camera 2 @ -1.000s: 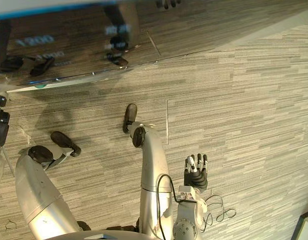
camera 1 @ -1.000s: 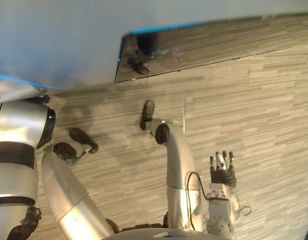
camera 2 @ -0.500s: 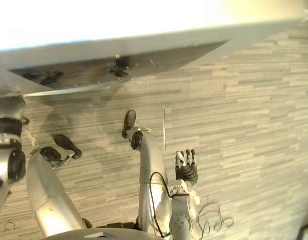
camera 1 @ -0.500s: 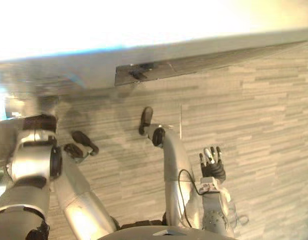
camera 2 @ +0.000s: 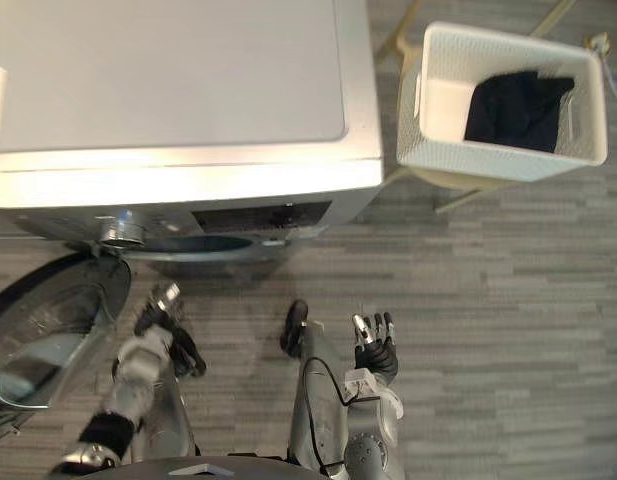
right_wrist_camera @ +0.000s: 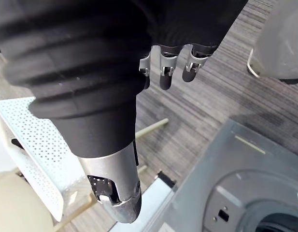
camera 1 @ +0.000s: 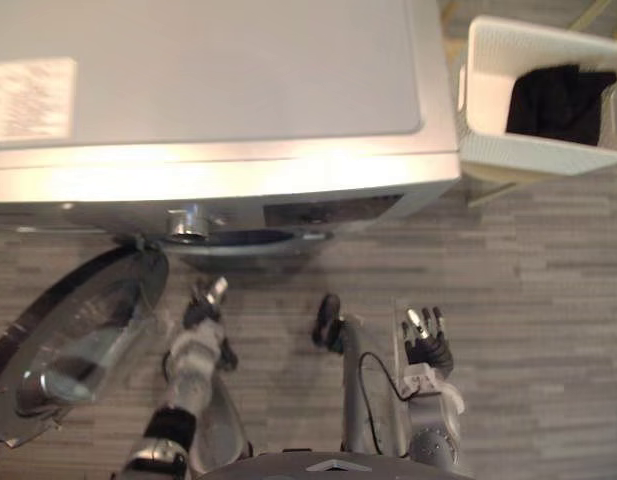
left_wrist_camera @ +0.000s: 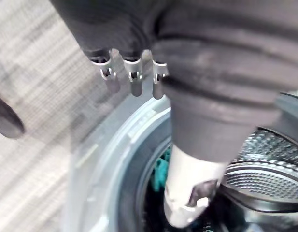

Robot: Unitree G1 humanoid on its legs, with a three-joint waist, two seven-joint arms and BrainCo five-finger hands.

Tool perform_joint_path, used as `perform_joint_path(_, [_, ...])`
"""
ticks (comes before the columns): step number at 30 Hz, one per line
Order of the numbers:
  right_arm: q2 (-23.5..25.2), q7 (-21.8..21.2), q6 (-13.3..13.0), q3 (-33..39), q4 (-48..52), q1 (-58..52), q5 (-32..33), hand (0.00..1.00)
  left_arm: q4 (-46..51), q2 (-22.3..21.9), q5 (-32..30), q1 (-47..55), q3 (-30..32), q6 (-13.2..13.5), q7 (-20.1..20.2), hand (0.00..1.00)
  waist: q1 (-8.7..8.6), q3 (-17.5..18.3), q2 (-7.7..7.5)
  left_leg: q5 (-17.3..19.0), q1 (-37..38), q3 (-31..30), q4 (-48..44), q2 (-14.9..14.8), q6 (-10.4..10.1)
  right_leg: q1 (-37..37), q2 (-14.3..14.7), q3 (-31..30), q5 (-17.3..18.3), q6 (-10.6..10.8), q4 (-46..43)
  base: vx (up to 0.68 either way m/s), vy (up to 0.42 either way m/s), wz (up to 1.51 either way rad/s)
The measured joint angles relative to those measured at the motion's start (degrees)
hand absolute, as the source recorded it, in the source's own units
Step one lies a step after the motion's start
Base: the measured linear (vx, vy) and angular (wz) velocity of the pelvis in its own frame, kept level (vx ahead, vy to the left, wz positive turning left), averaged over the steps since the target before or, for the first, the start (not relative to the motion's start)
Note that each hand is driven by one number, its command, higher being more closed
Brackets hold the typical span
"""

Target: Pick up the laundry basket with both hands and put the clothes into the washing machine.

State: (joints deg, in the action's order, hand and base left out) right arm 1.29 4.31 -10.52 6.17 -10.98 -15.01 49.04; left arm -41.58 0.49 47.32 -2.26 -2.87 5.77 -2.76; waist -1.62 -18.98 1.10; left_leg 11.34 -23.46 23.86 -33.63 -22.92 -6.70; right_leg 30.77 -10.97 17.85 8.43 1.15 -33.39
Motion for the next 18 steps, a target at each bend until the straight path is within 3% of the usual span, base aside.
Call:
perform_joint_path(3, [0.4, -0.1, 1.0, 3.2, -9.4, 0.3, -2.3, 0.00, -8.5, -1.0, -13.0, 2.1, 2.3, -0.9, 1.3, 0.00, 0.03, 4.9, 0.00, -3.0, 7.4, 1.5, 8.6, 3.1, -0.4, -6.6, -0.4, 0.5, -1.2, 1.3, 5.7, 0.08, 0.003, 0.19])
perform_joint_path(6, [-0.3, -0.3, 2.5, 9.1, -24.9, 2.5, -4.5, 0.00, -18.4, -1.0, -20.1, 2.4, 14.1, -2.4, 2.4, 0.00, -1.14, 10.3, 1.34, -8.5, 16.3, 1.3, 22.7, 7.4, -0.9, -15.9, 0.4, 3.2, -5.2, 2.4, 16.9, 0.11, 0.014, 0.26])
perform_joint_path(8, [-1.2, -0.4, 3.7, 12.4, -30.9, 3.3, -6.1, 0.00, -20.3, -0.7, -21.9, 3.7, 19.6, -3.5, 2.2, 0.00, -1.19, 12.6, 1.97, -11.0, 19.2, 1.1, 27.4, 8.4, -0.6, -19.7, 1.4, 4.3, -7.7, 2.8, 22.6, 0.16, 0.045, 0.26])
perform_joint_path(9, [-1.9, -0.3, 4.8, 13.8, -34.7, 3.8, -7.9, 0.00, -20.1, 0.1, -25.7, 4.4, 22.7, -4.0, 1.8, 0.00, -1.18, 13.5, 2.20, -11.9, 21.2, 0.6, 29.3, 8.5, -1.1, -23.8, 2.6, 5.4, -9.6, 2.9, 27.1, 0.16, 0.051, 0.29])
perform_joint_path(11, [-1.9, -0.3, 5.5, 14.3, -36.6, 3.6, -11.2, 0.00, -19.6, 1.8, -30.1, 5.5, 25.9, -4.1, 1.5, 0.00, -0.66, 14.0, 1.75, -11.9, 23.3, 0.0, 29.3, 8.3, -1.2, -28.3, 3.5, 6.6, -11.0, 3.1, 31.2, 0.09, 0.034, 0.25])
perform_joint_path(14, [-1.9, -0.8, 5.9, 14.2, -37.6, 4.4, -14.7, 0.00, -16.8, 2.9, -29.2, 6.6, 27.7, -3.6, 1.6, 0.00, 0.53, 14.8, 1.18, -10.6, 22.9, -0.4, 23.9, 7.1, -0.6, -31.2, 3.8, 7.0, -10.2, 2.8, 32.3, 0.02, 0.016, 0.11])
perform_joint_path(17, [-2.5, -2.5, 6.0, 13.6, -39.7, 5.3, -17.9, 0.00, -15.7, 0.7, -27.4, 6.5, 27.4, -3.1, 1.7, 0.00, 1.54, 14.5, 0.86, -9.7, 19.8, -1.8, 12.3, 5.9, 0.9, -33.3, 3.1, 6.6, -9.6, 3.0, 32.0, -0.07, 0.015, -0.02])
perform_joint_path(18, [-3.2, -2.6, 6.4, 13.2, -40.7, 5.7, -18.0, 0.00, -16.0, -1.2, -27.2, 6.5, 26.7, -3.1, 1.7, 0.00, 1.60, 14.7, 1.54, -9.1, 19.4, -4.0, 10.8, 6.2, 0.5, -33.6, 2.8, 6.4, -9.5, 3.1, 32.0, -0.09, 0.092, -0.06])
